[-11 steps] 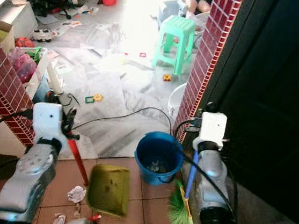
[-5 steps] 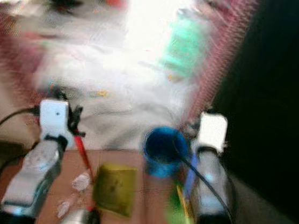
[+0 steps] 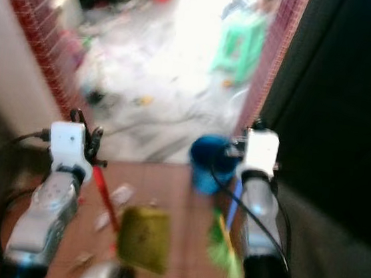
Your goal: Sweep floor
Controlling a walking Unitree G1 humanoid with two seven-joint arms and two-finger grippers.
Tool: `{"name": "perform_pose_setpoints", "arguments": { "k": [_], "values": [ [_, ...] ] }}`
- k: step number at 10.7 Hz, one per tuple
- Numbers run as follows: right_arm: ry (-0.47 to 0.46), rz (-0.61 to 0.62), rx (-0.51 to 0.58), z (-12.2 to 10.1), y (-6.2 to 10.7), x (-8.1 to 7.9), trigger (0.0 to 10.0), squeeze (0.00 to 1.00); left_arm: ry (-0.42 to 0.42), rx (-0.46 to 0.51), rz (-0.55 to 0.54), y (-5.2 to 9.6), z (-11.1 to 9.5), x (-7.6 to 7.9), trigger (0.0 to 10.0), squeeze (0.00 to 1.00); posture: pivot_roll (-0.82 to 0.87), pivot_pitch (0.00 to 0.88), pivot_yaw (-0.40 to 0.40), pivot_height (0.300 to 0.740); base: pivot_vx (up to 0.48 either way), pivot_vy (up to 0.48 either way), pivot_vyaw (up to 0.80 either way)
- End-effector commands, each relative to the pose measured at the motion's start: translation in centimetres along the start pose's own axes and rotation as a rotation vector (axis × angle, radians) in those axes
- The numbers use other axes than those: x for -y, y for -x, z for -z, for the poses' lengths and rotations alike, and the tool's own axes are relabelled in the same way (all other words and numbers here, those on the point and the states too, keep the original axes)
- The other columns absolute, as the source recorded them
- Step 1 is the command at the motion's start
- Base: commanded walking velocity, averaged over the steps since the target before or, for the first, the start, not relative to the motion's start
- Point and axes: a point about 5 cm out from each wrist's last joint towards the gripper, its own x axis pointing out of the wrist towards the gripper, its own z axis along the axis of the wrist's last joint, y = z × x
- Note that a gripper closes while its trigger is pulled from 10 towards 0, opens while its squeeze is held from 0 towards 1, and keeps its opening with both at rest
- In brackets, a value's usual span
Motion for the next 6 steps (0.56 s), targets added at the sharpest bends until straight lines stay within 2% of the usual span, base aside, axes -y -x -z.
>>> {"name": "perform_pose_setpoints", "arguments": {
  "k": [1,2,3,4,5,6],
  "values": [
    [-0.004,0.011,-0.041,0.68,0.32,0.32,10.0,0.0,-0.022,0.078,-0.02,-0.19,-1.63,-0.36,10.0,0.0,-0.08,0.0,0.044,0.74,-0.334,0.0,0.0],
    [-0.004,0.009,-0.042,0.7,0.37,0.25,10.0,0.0,-0.03,0.077,-0.027,-0.19,-1.52,-0.59,10.0,0.0,-0.08,0.0,0.046,0.74,-0.289,0.0,0.0],
    [-0.003,0.007,-0.041,0.67,0.35,0.2,10.0,0.0,-0.053,0.098,-0.049,-0.2,-1.62,-0.83,10.0,0.0,-0.08,0.0,0.046,0.74,0.0,0.0,0.0],
    [-0.003,0.006,-0.039,0.65,0.32,0.19,10.0,0.0,-0.055,0.105,-0.062,-0.18,-1.71,-0.9,4.4,0.0,-0.08,0.0,0.046,0.74,0.0,0.0,0.0],
    [-0.003,0.005,-0.038,0.64,0.3,0.19,10.0,0.0,-0.058,0.118,-0.075,-0.14,-1.83,-0.99,0.0,0.0,-0.08,0.0,0.046,0.74,0.0,0.0,0.0],
    [-0.003,0.005,-0.039,0.64,0.29,0.15,10.0,0.0,-0.061,0.111,-0.061,-0.18,-1.76,-0.92,1.4,0.0,-0.08,0.0,0.047,0.74,0.0,0.0,0.0]
  ]
}}
